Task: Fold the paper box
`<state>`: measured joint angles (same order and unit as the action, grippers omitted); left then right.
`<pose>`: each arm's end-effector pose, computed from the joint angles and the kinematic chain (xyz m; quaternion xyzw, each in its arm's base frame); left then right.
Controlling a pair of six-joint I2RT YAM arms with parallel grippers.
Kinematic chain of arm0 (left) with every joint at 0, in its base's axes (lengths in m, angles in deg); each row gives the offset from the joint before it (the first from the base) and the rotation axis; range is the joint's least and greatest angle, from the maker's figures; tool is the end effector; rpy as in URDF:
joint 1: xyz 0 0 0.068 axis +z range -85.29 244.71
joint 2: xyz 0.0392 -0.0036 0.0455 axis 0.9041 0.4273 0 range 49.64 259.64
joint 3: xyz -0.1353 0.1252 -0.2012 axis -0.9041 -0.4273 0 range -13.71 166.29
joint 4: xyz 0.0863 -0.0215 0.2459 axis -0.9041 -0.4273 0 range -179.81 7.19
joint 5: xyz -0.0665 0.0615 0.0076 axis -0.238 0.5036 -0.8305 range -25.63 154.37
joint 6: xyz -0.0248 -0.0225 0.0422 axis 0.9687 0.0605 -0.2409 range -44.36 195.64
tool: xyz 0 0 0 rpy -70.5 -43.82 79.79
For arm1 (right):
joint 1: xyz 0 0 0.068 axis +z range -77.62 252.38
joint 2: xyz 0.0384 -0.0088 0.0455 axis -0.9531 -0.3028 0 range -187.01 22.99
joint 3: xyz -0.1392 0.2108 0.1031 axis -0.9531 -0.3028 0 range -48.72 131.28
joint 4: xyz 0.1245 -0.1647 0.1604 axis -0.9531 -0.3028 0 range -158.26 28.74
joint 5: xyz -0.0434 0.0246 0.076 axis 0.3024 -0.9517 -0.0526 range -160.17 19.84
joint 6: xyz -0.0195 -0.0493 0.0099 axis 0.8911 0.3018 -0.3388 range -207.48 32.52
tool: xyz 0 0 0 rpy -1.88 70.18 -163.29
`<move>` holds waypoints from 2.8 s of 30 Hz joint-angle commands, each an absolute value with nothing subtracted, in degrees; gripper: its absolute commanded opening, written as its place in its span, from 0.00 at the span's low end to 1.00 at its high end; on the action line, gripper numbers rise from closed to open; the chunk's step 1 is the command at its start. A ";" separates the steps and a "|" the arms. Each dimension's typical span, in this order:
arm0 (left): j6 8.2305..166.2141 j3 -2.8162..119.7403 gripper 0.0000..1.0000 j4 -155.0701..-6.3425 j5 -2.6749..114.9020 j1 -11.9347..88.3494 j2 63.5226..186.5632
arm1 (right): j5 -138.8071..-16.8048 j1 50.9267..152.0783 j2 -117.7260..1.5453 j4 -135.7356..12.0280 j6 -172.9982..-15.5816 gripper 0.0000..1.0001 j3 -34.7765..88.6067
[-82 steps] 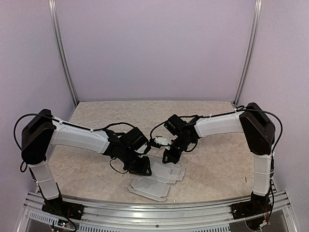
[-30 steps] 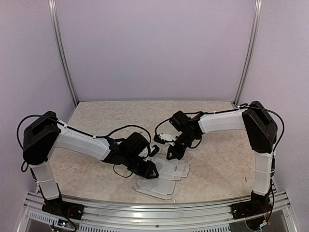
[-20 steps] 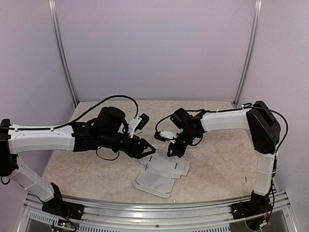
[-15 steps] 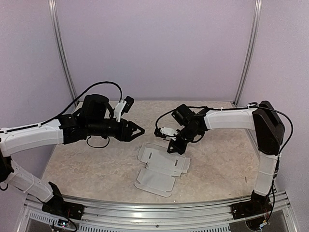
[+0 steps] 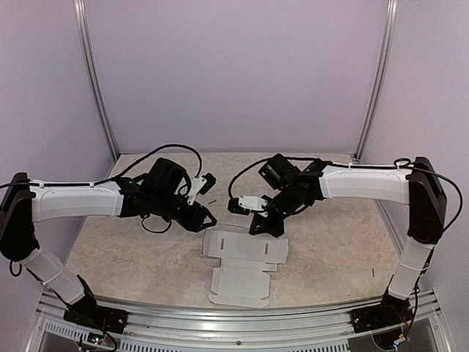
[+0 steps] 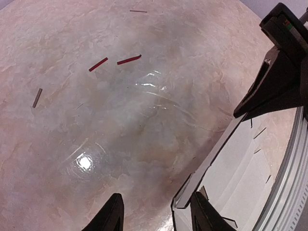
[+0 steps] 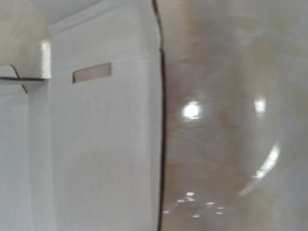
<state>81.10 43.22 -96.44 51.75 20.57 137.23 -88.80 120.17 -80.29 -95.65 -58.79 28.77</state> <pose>0.2301 -0.2340 0.2280 0.3436 0.8501 -0.2538 0.3079 0.2475 0.2898 0.2244 -0.6229 0.7232 0.1964 0.2244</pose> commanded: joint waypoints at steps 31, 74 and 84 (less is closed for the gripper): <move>70.77 44.49 0.42 -97.27 46.40 15.73 140.04 | -92.31 122.65 -79.52 -99.21 -56.98 0.00 27.76; 69.25 41.58 0.38 -94.49 41.50 15.49 139.36 | -98.11 122.67 -78.19 -100.51 -56.29 0.00 28.12; 68.81 39.15 0.27 -88.65 37.78 15.94 138.61 | -102.90 122.66 -78.06 -102.76 -55.07 0.00 29.24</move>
